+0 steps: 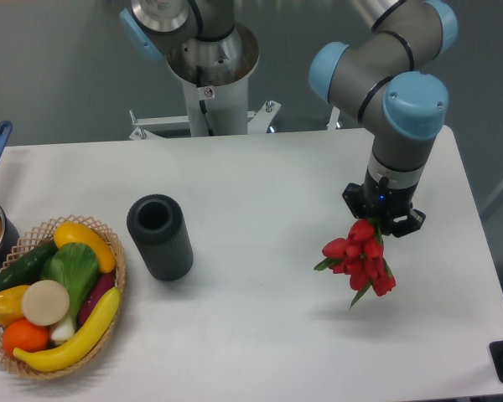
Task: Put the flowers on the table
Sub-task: 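Lower the red tulips held in the gripper toward the table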
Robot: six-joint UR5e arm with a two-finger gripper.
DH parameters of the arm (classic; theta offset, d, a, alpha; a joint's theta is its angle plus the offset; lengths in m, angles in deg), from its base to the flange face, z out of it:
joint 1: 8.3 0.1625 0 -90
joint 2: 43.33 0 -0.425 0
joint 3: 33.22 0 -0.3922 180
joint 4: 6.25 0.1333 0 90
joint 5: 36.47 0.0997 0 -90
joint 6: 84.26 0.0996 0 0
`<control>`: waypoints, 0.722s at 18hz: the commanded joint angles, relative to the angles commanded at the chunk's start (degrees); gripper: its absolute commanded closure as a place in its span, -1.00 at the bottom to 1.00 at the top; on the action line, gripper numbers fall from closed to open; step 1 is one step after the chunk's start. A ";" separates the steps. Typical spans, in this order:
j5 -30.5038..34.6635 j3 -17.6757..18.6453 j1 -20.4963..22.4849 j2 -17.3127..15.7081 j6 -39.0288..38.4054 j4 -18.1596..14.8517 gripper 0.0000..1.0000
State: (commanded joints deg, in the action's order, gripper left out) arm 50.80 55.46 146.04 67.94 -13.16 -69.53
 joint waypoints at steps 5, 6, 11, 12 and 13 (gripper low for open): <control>1.75 0.27 -0.88 1.05 -0.09 0.09 0.72; 2.37 0.18 -0.97 1.32 -0.09 0.09 0.72; 3.08 2.36 -0.44 2.29 0.26 0.26 0.71; 2.99 4.03 -0.44 1.94 0.52 0.35 0.68; 2.90 5.26 -0.44 1.85 0.88 0.70 0.65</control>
State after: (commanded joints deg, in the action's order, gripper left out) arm 53.71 60.72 145.60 69.79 -12.28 -68.83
